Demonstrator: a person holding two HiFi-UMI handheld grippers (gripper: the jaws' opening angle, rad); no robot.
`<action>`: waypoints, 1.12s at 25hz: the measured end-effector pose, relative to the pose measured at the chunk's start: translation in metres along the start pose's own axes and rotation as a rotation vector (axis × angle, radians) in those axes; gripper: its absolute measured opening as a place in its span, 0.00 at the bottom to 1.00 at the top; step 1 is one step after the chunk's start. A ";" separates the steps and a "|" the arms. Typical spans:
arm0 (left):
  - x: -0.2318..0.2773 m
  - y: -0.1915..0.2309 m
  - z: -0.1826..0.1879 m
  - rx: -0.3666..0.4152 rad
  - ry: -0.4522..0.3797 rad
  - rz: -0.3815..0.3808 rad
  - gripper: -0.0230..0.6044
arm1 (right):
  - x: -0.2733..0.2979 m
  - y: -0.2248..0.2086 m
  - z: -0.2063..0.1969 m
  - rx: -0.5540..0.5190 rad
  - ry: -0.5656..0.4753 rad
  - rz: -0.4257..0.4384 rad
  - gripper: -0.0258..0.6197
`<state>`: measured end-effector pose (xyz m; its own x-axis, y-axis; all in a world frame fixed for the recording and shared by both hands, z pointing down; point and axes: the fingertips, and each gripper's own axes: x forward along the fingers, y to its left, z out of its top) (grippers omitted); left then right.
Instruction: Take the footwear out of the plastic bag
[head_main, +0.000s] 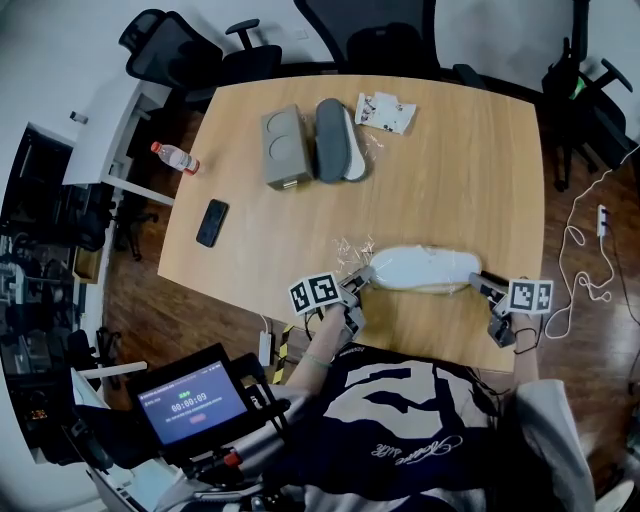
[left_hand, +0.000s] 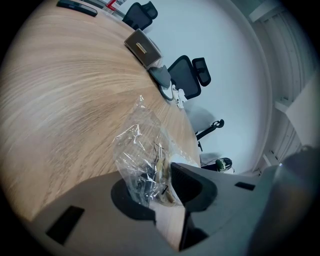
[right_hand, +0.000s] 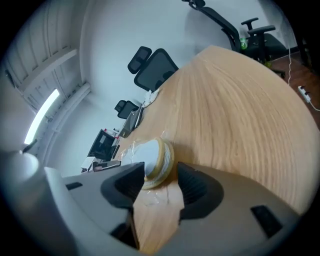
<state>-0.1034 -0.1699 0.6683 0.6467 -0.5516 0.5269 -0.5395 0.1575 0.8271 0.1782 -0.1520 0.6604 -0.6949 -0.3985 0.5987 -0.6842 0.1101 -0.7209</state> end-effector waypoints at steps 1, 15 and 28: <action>0.000 0.000 0.000 0.001 0.001 0.002 0.20 | 0.003 0.003 -0.001 0.010 0.024 0.015 0.34; -0.001 0.000 -0.001 0.002 -0.012 0.021 0.19 | -0.003 0.009 0.013 0.022 -0.115 0.024 0.19; -0.037 0.010 0.024 -0.020 -0.168 -0.029 0.19 | -0.040 0.011 0.033 0.180 -0.313 0.016 0.13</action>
<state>-0.1458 -0.1676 0.6523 0.5618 -0.6848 0.4642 -0.5102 0.1549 0.8460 0.2060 -0.1653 0.6170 -0.5848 -0.6602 0.4713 -0.6046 -0.0326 -0.7959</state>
